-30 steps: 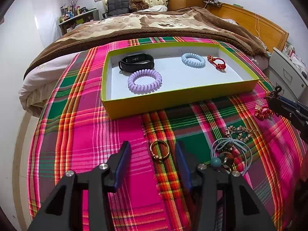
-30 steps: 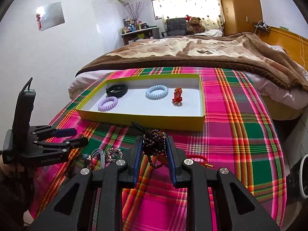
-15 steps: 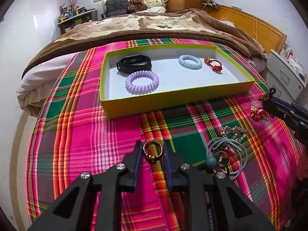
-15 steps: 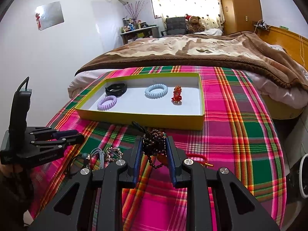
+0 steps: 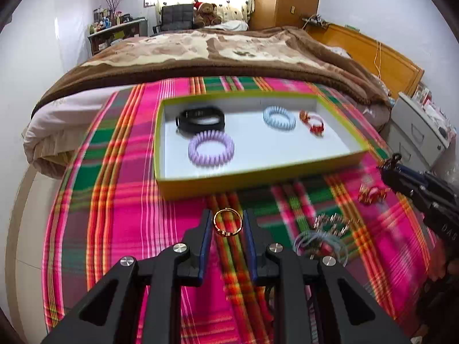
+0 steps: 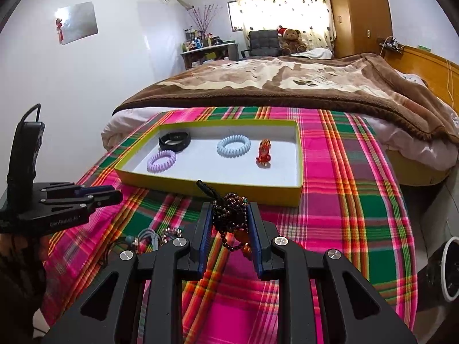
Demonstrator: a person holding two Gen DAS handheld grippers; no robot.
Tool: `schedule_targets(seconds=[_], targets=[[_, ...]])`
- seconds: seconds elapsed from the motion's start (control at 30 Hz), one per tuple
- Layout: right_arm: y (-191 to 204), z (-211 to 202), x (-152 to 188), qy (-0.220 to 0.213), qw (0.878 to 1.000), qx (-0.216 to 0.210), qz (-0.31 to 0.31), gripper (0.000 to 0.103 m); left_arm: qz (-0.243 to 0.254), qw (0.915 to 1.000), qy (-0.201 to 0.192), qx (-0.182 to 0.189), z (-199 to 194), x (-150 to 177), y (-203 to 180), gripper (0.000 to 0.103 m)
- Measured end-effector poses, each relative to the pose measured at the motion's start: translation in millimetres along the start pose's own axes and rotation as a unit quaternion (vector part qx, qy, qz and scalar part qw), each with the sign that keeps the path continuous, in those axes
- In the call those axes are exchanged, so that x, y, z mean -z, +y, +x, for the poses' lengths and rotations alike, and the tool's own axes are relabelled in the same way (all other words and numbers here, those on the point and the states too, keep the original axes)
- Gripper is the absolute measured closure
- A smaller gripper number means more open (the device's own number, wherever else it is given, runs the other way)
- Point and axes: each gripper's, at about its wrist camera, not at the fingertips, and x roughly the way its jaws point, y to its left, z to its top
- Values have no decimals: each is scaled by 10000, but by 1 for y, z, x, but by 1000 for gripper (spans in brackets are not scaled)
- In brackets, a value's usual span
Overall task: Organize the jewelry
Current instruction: 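Grasp the gold ring with the left tool while the right tool lifts the beaded tassel, then carry the ring and tassel over the yellow box and open both tools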
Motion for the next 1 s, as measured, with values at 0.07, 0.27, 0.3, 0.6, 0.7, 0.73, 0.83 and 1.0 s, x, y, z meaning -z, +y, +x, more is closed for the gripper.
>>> schedule_targets(seconds=[0.07,0.27,0.3,0.6,0.7,0.73,0.83,1.0], targets=[[-2,0,-5,-9,10000,1,18,78,7,10000,-61,47,-2,-7,-1,81],[-8,9,-26,-17,10000,24,-41,78,49,9996,-212,194,-1,-33,-5,81],[-9,12,-29,5,10000,45,-48,78,72,9994,-245,215,1,-38,-7,81],[-18,47,-49,256,9995,166,-108,78,261,9986,-195,427,30,-70,-24,81],[-21,58,-51,376,9991,159,-115,78,248,9987,-120,424,44,-78,-24,81],[-22,63,-51,438,9988,172,-125,78,225,9988,-105,421,48,-80,-24,81],[-25,76,-49,602,9980,150,-118,78,213,9990,5,388,64,-86,-22,81],[-26,90,-49,795,9965,156,-185,78,153,9990,174,379,86,-90,-19,81]])
